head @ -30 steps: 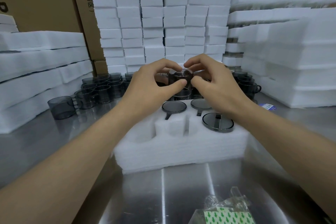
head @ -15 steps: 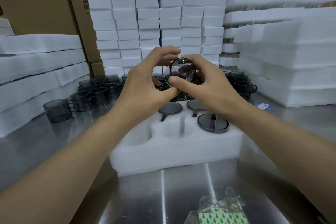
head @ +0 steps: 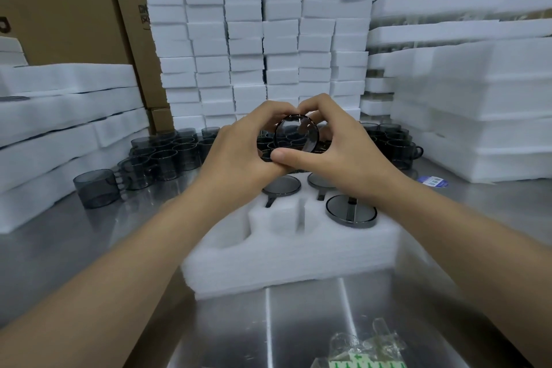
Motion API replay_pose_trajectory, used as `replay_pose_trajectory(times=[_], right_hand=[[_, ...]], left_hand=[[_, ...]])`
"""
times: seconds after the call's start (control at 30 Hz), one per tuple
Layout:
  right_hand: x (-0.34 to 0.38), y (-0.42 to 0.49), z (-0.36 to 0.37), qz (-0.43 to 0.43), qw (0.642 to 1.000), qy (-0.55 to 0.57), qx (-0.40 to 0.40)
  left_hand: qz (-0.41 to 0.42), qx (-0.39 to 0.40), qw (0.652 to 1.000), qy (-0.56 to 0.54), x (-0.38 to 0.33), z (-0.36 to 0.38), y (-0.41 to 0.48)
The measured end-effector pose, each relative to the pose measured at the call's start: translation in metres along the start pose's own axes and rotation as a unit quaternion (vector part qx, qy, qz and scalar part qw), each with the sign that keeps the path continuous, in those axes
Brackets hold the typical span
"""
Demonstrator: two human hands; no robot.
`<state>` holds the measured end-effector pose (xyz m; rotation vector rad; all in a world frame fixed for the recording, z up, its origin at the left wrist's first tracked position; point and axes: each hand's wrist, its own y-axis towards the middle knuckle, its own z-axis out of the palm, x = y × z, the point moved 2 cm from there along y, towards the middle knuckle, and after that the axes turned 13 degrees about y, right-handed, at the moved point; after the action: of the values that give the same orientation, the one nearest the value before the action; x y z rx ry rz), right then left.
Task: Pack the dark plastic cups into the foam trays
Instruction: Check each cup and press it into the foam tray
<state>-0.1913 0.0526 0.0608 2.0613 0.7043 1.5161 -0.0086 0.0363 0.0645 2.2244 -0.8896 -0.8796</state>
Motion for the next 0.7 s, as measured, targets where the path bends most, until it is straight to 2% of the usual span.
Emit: replay_pose_trajectory(times=[0.27, 0.53, 0.7], right_hand=[[0.001, 0.0006, -0.0009, -0.005, 1.0, -0.001, -0.011], [-0.0051, 0.0006, -0.0025, 0.02, 0.999, -0.008, -0.033], [-0.008, 0.0038, -0.0028, -0.021, 0.998, -0.002, -0.053]], left_hand=[[-0.023, 0.006, 0.999, -0.029, 0.0024, 0.0027, 0.0003], [-0.028, -0.046, 0.998, -0.027, 0.0066, -0.0007, 0.0014], [-0.014, -0.035, 0.999, -0.01, 0.007, 0.0008, 0.0012]])
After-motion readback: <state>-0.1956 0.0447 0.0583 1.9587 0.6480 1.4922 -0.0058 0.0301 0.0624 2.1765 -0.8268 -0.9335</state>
